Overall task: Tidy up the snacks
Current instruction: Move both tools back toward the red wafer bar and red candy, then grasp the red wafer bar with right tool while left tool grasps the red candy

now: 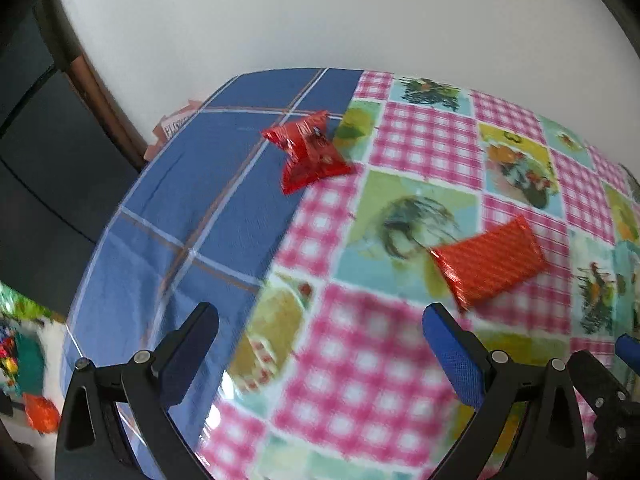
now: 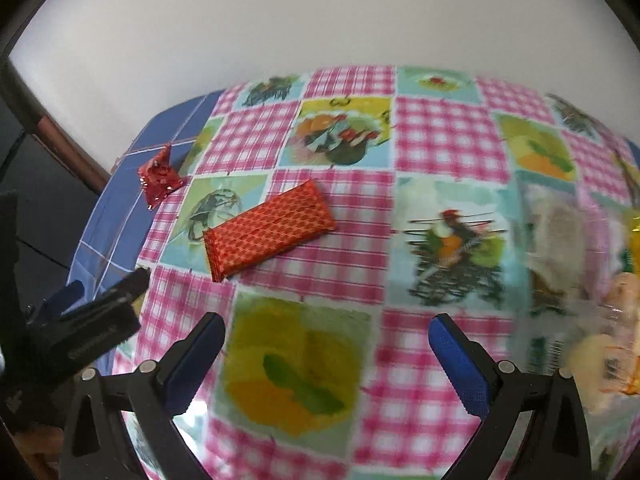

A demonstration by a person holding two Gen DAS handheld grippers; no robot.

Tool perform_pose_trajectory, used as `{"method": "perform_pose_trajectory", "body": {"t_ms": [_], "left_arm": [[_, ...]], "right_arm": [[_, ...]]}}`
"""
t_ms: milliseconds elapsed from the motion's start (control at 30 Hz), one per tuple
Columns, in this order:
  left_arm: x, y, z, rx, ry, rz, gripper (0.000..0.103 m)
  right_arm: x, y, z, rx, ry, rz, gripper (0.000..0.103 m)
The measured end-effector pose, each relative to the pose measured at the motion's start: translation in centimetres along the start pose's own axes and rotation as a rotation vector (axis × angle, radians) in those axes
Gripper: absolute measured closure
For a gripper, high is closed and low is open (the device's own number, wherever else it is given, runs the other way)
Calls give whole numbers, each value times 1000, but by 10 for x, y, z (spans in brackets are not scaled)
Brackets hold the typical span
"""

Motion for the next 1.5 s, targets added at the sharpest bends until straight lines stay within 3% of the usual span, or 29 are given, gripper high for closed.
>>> {"method": "perform_pose_trajectory", "body": {"t_ms": [133,333,467,600,767,933,1167,1267,1400,1500], "left_arm": [[25,-17,-12,-5,-32,-2,1],[50,-43,-23,-51,6,-49,1],[64,-53,-29,-67,21,-54,1],[77,-62,-37,-75,57,-51,1],[87,-70,-43,-77,85,-51,1],[91,-74,-40,-76,80,-56,1],[99,-79,-39,-78,77,-56,1],[108,-85,-37,-68,72,-47,1],[118,-95,-28,-84,69,-43,2],[122,-104,-22,-85,73,-43,6]], "right_arm": [[16,-32,-12,24,-58,-36,0],[40,-64,-22,22,-187,-59,0],[53,-80,-23,-11,-249,-64,0],[61,-91,-21,-100,-285,-56,0],[61,-99,-23,-214,-237,-68,0],[59,-104,-27,-276,-138,-76,0],[45,-98,-9,-262,-102,-72,1],[45,-91,3,-270,-80,-40,12],[51,-87,15,-266,-58,-22,35],[59,-87,24,-256,-41,-11,41]]}}
Point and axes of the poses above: each gripper's, at about its wrist camera, not at the fingertips, and y roughly against the way its jaws point, z to its right, x to its top, the point moved 9 cm from there along -y, roughly the way its jaws point, and after that the axes turned 8 degrees about y, right-handed, at the moved point
